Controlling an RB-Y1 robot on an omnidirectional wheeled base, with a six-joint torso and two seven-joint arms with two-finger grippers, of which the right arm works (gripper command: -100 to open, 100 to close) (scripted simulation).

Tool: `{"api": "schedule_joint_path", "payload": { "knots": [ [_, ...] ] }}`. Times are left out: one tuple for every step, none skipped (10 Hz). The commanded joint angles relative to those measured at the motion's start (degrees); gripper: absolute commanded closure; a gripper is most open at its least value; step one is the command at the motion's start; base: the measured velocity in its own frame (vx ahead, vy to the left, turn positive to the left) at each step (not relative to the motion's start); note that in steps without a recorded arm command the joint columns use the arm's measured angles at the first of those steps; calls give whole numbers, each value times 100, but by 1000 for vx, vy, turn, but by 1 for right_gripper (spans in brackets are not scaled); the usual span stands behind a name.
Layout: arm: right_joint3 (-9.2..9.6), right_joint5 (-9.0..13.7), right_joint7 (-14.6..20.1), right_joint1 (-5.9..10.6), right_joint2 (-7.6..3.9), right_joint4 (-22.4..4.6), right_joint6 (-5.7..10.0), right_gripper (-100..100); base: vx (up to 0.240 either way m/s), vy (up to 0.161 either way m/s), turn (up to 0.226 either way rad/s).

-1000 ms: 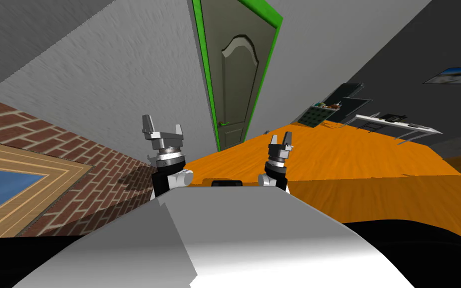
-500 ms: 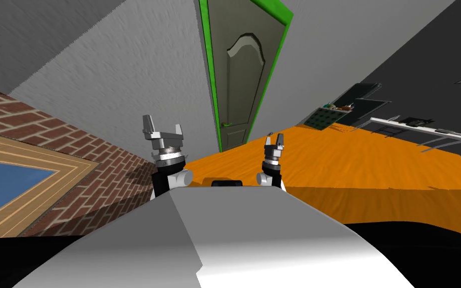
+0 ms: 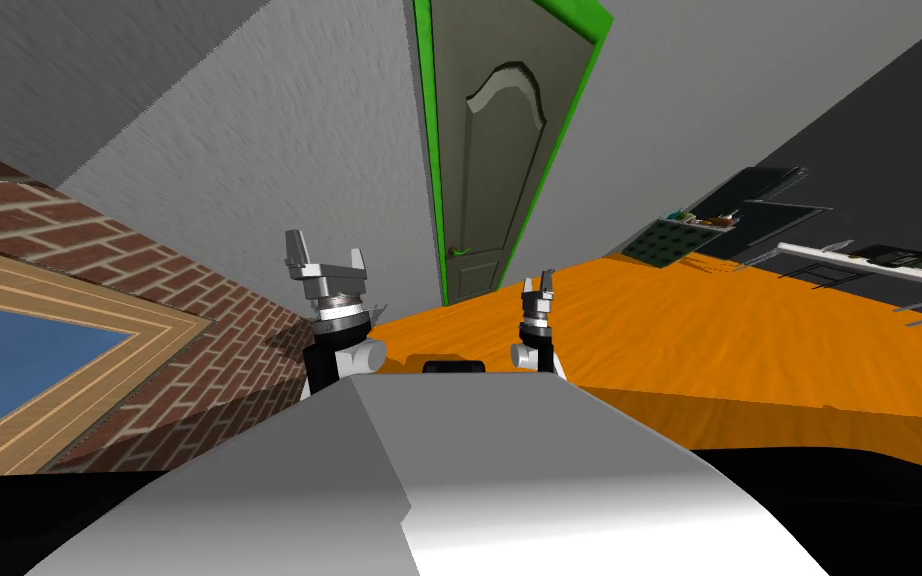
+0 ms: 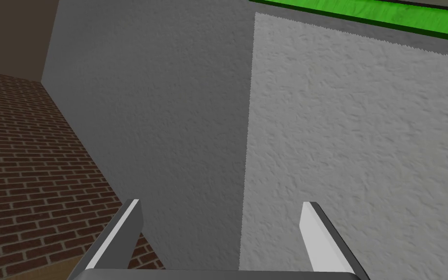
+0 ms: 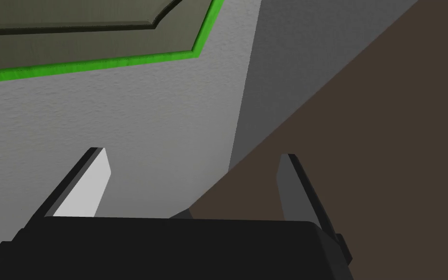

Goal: Pull the door open

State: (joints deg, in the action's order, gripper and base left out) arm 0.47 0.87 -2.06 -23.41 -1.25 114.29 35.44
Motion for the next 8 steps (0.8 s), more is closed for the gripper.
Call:
{"api": "schedule_joint_path", "payload": {
  "knots": [
    [-8,-2,2,80,-16,-164,11,-100,65,-1,30],
    [-24,3,16,180,-56,-371,19,-100,54,-1,66],
    [-41,8,31,279,-96,-541,26,-100,67,-8,123],
    [-58,13,45,380,-135,-731,34,-100,76,-14,121],
    [-58,13,45,380,-135,-787,34,-100,60,-8,63],
    [-77,18,61,490,-176,-977,43,-100,66,0,84],
    [-95,23,77,601,-216,-1167,51,-100,78,-1,166],
    [-95,23,77,601,-216,-1243,51,-100,60,-6,54]
  ]
}}
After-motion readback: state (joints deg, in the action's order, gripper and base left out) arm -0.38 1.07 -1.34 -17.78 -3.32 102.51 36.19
